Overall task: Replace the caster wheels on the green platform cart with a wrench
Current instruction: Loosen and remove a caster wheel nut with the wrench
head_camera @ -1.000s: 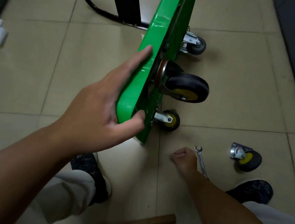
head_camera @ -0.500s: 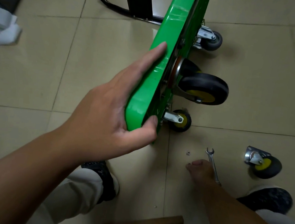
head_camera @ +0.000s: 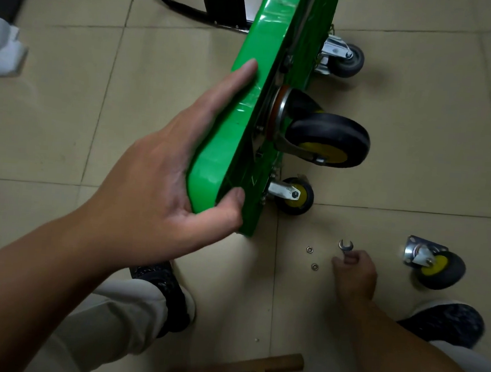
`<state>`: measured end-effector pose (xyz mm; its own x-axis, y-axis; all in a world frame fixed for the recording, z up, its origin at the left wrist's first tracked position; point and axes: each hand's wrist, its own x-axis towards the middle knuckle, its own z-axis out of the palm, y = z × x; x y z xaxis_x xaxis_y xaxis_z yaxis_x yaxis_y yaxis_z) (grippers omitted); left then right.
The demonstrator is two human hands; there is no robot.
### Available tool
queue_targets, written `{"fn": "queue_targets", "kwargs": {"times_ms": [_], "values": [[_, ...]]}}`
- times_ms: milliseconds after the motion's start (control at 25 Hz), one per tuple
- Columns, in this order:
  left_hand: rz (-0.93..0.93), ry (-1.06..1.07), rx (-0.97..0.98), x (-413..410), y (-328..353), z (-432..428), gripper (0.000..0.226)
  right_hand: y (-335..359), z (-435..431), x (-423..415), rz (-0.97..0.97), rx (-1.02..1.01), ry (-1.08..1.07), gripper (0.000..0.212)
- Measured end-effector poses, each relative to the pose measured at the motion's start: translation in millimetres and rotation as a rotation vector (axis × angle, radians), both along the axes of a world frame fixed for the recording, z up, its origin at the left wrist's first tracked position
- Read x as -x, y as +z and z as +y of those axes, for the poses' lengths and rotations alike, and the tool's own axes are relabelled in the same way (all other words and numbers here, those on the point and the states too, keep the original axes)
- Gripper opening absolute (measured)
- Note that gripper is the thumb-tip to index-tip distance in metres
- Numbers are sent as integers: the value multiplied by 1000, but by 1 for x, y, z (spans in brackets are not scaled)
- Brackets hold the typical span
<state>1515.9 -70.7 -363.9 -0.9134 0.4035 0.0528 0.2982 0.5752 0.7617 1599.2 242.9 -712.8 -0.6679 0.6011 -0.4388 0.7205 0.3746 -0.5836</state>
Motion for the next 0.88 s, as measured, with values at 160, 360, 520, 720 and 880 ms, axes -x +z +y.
{"fn": "queue_targets", "kwargs": {"times_ms": [160,360,520,720,880], "values": [[7,1,10,0,0,0,91,-3,17,-4,-232,-215,181,40],[5,17,20,-1,-1,0,90,-5,8,-7,-310,-240,207,18],[28,17,36,-1,-1,-1,89,-8,6,-8,-345,-195,197,15],[47,5,51,-1,1,-1,88,-7,6,-10,-333,-83,215,20],[50,12,56,-1,1,-2,89,2,1,-9,-296,-53,327,14]]}}
